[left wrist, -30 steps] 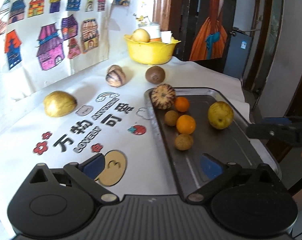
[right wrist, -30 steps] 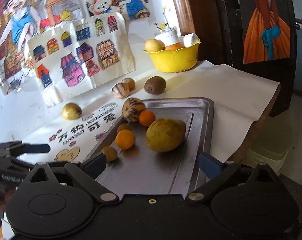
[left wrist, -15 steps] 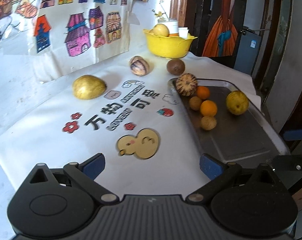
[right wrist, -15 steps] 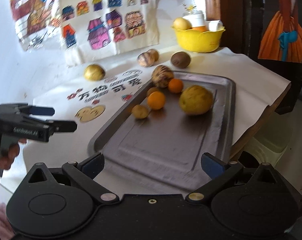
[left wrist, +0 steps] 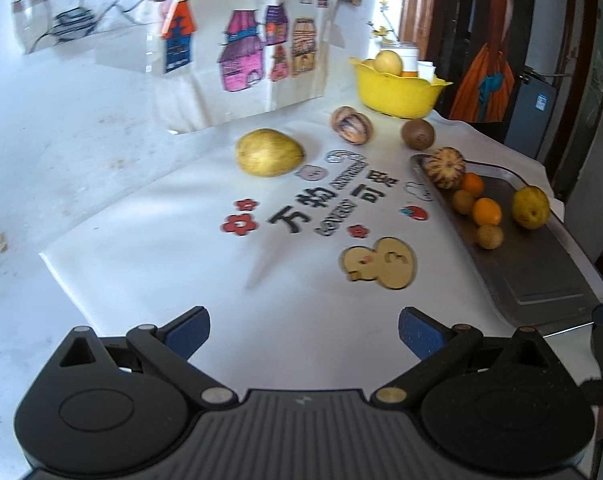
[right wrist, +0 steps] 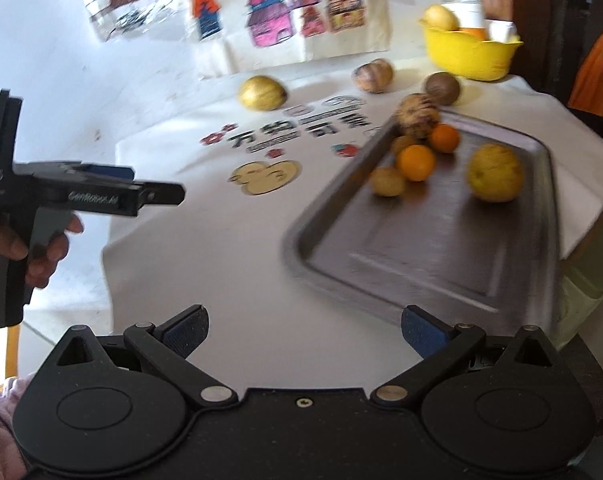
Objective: Organize fruits
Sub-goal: 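Withdraw both open grippers from the tray toward the loose fruits, then move the left gripper to a large yellow pear while the right gripper reaches a striped pepino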
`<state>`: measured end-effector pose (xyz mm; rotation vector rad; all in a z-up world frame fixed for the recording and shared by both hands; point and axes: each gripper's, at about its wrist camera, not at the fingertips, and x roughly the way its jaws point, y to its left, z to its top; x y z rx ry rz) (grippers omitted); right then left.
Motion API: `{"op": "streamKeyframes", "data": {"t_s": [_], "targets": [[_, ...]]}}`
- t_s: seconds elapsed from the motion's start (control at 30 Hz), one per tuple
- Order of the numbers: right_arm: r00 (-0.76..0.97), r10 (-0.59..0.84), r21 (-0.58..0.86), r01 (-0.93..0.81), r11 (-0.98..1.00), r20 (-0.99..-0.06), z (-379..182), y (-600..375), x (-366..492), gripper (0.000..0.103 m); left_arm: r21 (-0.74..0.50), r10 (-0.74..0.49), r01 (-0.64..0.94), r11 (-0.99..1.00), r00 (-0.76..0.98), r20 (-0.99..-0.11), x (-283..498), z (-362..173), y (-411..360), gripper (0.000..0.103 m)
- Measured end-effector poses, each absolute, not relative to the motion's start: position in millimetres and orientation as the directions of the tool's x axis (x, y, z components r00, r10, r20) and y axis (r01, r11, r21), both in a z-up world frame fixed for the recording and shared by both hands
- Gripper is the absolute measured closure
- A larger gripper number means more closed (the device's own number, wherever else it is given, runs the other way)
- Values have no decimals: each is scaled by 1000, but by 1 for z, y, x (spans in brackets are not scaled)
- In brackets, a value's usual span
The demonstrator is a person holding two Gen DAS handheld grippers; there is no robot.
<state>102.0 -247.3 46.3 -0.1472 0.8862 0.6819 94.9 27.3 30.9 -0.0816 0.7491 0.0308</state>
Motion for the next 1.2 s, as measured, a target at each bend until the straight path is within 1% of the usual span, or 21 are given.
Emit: {"op": "streamKeyframes", "data": {"t_s": [0.33,0.57,0.7,0.9,1.03,1.2], "targets": [[387,527,166,-666,728,-757,59,-189,107,1,-45,54,-113,993,741,-669,93,29,69,0],[381,556,243,-619,747,-739,83,-168,139,1,-53,78,-150,987,748,-659,107,28,94,0],[408,550,251,-589,769,-729,100,-157,165,1,-47,73,-134,990,764,-641,119,32,98,0],[445,549,275,-543,794,-708,137,-145,206,1,-42,40,-85,995,778,-627,140,43,96,0],[475,557,289,-524,801,-682,174,-135,231,1,-51,16,-58,997,801,-599,154,60,97,0],[484,583,355,-485,799,-652,208,-124,268,1,-48,9,-45,998,818,-575,173,70,95,0]]}}
